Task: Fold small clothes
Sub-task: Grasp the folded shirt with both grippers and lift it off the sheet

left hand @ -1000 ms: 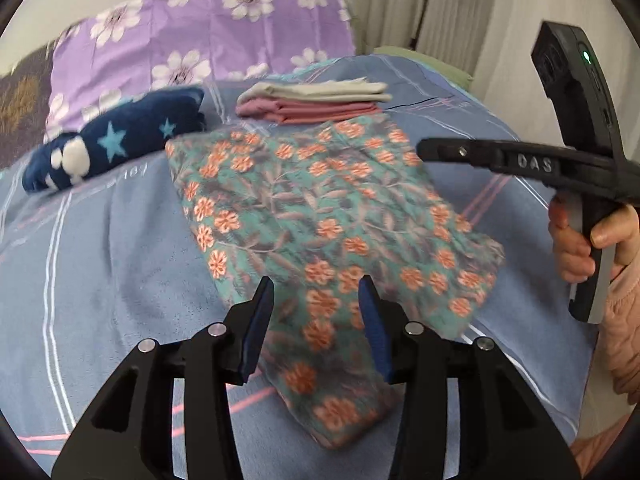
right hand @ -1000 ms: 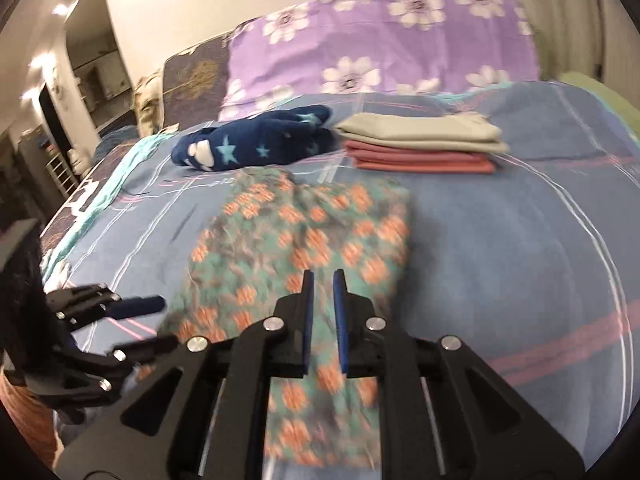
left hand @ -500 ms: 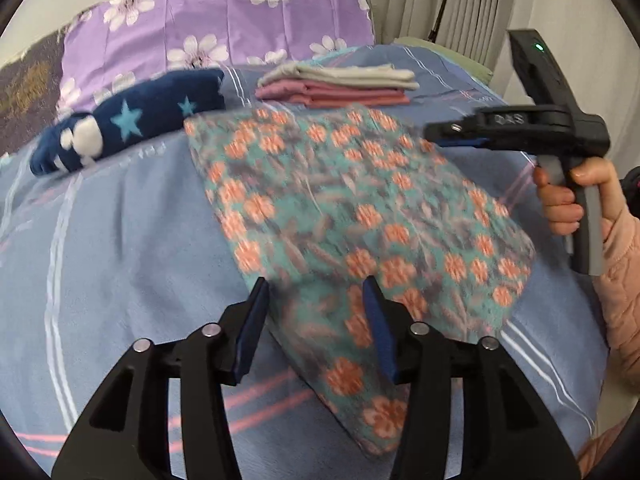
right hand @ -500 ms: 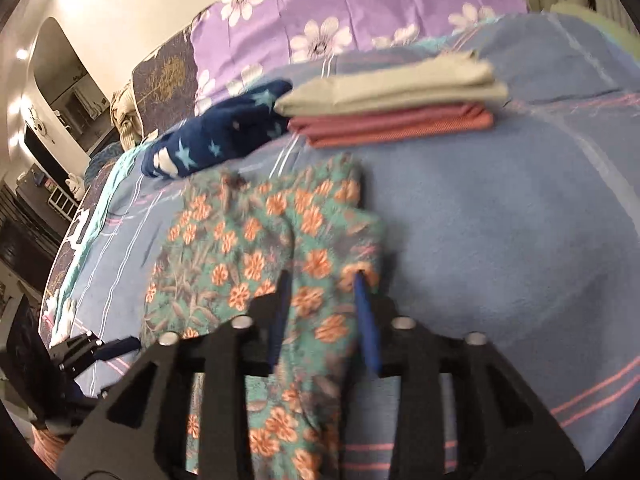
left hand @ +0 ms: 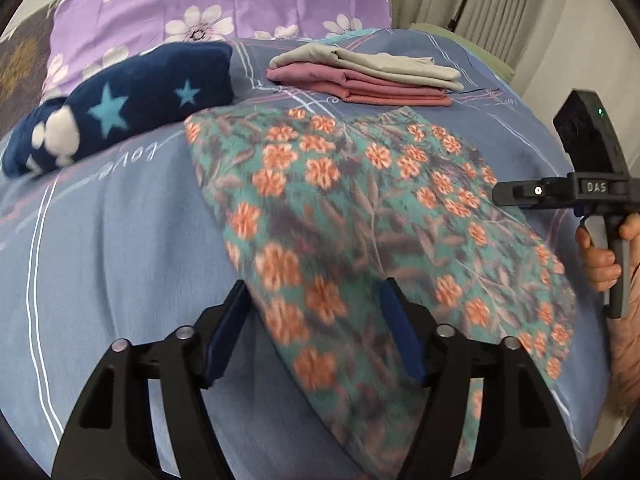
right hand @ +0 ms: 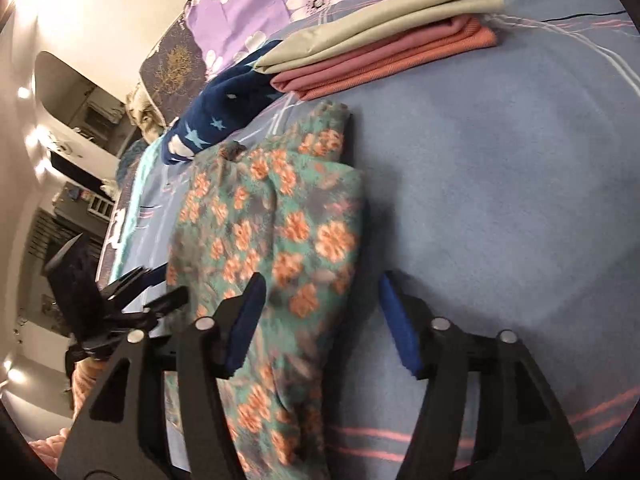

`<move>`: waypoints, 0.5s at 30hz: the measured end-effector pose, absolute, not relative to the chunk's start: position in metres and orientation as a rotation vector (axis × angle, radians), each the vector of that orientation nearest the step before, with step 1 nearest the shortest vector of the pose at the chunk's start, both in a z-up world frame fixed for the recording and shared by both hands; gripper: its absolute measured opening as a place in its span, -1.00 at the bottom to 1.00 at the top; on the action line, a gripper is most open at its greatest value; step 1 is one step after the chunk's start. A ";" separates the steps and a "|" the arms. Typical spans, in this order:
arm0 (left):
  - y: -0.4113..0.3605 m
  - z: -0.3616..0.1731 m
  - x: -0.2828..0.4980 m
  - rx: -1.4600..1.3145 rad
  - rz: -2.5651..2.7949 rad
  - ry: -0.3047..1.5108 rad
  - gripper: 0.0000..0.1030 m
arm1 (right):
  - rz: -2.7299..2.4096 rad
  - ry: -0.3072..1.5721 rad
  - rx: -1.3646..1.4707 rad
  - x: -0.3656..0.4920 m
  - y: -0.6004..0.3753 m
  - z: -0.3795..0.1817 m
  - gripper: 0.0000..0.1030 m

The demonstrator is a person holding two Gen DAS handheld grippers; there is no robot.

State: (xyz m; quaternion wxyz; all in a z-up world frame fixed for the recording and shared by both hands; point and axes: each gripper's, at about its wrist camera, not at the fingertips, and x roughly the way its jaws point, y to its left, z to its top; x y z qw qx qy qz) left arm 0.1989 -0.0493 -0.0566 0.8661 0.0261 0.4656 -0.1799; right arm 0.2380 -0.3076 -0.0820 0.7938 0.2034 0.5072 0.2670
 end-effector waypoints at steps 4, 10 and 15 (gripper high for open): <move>-0.048 -0.063 0.221 0.004 -0.405 0.988 0.37 | 0.614 1.088 0.475 0.255 -0.300 -0.086 0.20; -0.051 -0.064 0.241 -0.019 -0.434 0.974 0.13 | 0.638 1.077 0.441 0.271 -0.283 -0.085 0.19; -0.067 -0.049 0.229 0.131 -0.387 0.885 -0.65 | 0.570 1.016 0.358 0.257 -0.275 -0.069 -0.58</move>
